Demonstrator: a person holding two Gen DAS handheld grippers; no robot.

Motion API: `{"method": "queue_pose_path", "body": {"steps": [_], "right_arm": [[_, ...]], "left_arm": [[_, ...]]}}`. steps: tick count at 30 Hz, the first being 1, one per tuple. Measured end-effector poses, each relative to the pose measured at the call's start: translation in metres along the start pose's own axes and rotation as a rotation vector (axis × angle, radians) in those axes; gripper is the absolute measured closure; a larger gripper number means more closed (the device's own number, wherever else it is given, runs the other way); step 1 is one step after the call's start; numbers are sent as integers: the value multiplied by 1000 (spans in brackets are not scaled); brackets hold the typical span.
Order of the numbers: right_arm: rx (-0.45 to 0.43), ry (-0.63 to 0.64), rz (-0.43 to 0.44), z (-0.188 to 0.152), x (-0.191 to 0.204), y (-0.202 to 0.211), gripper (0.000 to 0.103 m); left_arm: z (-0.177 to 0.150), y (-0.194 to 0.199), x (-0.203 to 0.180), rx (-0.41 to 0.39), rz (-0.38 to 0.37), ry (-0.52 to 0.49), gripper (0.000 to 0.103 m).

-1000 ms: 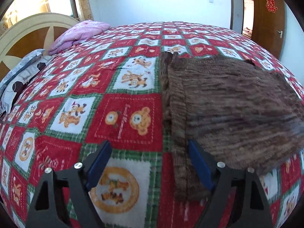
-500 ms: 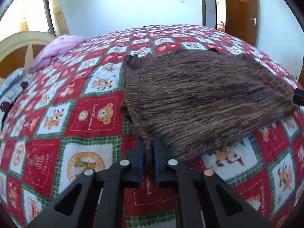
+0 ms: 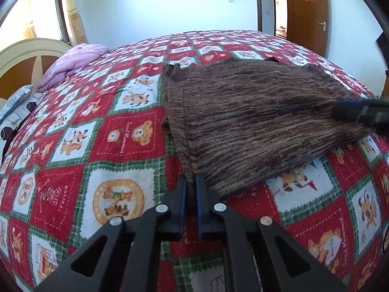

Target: Fold small clothes

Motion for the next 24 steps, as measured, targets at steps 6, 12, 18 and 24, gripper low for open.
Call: {"method": "queue_pose_path", "body": {"steps": [6,12,18,24], "right_arm": [[-9,19,33,-1,8,19,53],[-103,37,10,35,24,5,53],[-9,166,51,-5,62,-21,44],[-84,164,104,11,75,-5,44]], "left_arm": [[-9,8,1,-27,-16,21,93],[-10,12,10,-60,-33,100,80],[-20,22,30,-35,14,159,45],[-26,19,51,17,63,171,38]]}}
Point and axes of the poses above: each gripper's, at about its wrist camera, not at the fingertips, and y roughly against the way its jaws point, x to its left, z to its top, the point moved 6 cm from there along -y, roughly the way its jaws point, and after that the axes turned 14 degrees about -y, right-handed, at the moved point
